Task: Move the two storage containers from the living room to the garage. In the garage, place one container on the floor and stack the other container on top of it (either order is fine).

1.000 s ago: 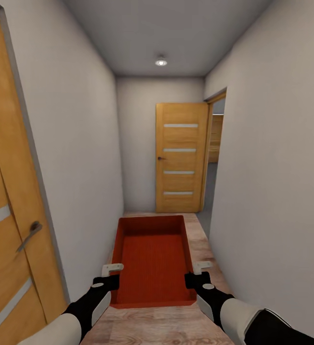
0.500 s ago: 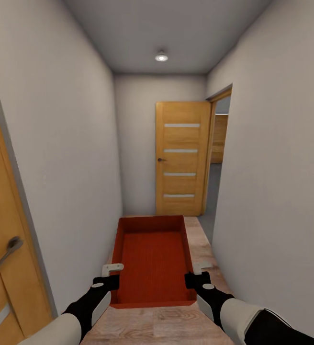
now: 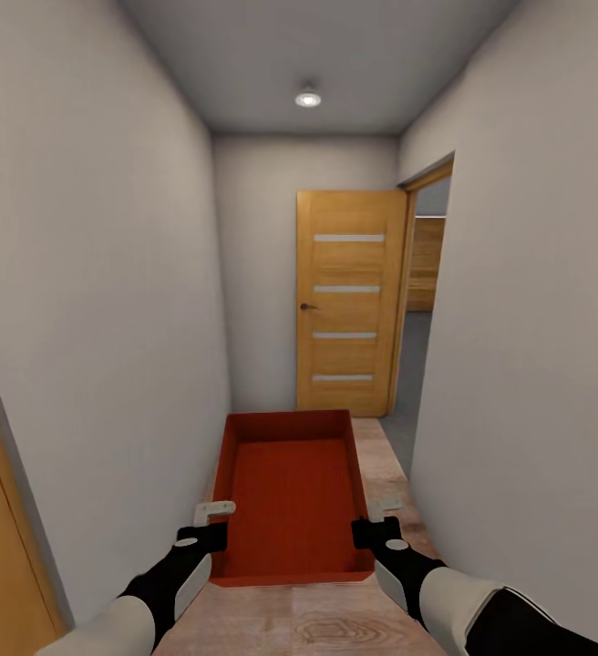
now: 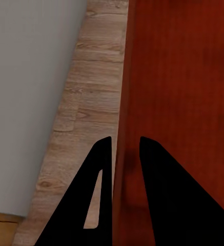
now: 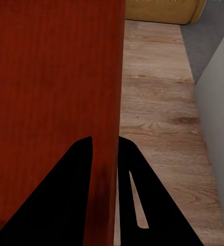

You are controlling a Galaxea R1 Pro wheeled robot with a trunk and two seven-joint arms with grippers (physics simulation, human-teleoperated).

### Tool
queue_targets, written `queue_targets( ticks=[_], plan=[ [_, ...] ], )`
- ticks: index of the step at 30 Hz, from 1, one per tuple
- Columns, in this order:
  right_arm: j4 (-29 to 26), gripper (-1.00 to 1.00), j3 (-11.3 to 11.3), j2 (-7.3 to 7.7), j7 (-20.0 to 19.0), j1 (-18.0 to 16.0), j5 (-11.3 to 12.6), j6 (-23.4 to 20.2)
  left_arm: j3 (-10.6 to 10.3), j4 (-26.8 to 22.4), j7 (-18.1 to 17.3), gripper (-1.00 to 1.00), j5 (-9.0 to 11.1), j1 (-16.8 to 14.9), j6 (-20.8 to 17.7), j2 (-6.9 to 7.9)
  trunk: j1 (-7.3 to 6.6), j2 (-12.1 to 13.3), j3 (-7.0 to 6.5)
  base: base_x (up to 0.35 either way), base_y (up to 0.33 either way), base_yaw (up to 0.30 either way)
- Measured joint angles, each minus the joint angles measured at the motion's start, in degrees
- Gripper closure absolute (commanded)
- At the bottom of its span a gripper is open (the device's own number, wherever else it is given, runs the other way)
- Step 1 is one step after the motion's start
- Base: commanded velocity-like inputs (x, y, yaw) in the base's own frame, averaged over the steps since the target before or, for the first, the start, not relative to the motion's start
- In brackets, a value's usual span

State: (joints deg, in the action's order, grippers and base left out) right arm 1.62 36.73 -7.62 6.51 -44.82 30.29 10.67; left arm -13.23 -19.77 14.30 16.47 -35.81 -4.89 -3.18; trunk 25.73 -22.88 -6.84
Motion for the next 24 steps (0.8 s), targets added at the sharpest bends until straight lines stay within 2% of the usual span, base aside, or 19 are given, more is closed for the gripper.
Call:
queue_targets(
  ticks=[24],
  plan=[
    [0.0,1.0,0.0,0.0,0.0,0.0,0.0,0.0,0.0,0.0,0.0,1.0,0.0,0.0,0.0,0.0,0.0,0.0,0.0,0.321,0.0,0.0]
  ],
)
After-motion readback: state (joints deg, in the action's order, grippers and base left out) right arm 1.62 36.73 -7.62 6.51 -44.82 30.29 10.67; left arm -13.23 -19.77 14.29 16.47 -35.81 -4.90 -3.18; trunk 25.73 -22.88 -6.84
